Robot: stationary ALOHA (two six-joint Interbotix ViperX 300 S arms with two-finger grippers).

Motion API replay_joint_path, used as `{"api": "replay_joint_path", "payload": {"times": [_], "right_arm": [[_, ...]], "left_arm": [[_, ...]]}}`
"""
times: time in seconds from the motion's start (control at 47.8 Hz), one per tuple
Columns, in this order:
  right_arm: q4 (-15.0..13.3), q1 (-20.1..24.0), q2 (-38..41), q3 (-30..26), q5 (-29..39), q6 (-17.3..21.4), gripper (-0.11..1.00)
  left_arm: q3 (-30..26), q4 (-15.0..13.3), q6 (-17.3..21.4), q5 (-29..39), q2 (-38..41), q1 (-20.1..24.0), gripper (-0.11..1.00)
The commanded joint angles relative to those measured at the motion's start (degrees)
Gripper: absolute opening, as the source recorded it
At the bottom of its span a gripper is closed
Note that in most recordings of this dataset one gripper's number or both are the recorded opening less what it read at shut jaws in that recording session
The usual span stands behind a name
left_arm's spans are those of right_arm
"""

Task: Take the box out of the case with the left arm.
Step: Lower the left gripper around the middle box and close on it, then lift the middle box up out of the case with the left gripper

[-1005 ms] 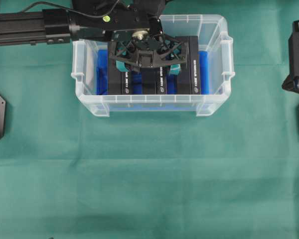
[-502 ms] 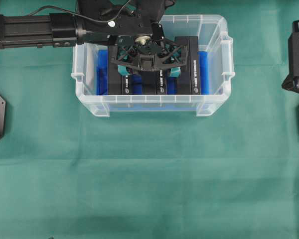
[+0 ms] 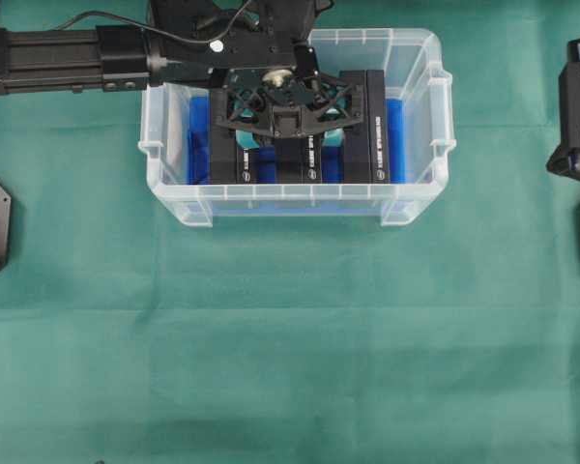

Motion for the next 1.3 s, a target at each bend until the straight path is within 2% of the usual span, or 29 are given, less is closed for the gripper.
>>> {"api": "replay_joint_path", "payload": {"times": [0.0, 0.335, 0.502, 0.733, 0.858, 1.277], "right_arm": [[-0.09, 0.0, 0.09, -0.62, 0.0, 0.09, 0.03], [-0.44, 0.0, 0.0, -0.62, 0.09, 0.09, 0.03], [-0.79, 0.0, 0.0, -0.62, 0.09, 0.09, 0.03], [-1.14, 0.0, 0.0, -0.7, 0.09, 0.09, 0.03], [-1.76, 0.0, 0.0, -0.7, 0.09, 0.09, 0.03], [-2.55, 0.0, 0.0, -0.7, 0.09, 0.09, 0.03]], "left_arm": [[-1.41, -0.09, 0.0, -0.26, -1.05, -0.26, 0.6], [-1.49, -0.09, 0.09, -0.26, -1.14, -0.26, 0.6], [-3.25, -0.09, 0.09, 1.41, -2.29, -0.26, 0.6], [-8.79, -0.09, 0.26, 11.25, -4.13, -0.09, 0.6], [-13.62, -0.09, 0.18, 16.26, -4.13, 0.09, 0.6], [-26.19, 0.09, 0.44, 26.37, -4.22, 0.97, 0.6]]}}
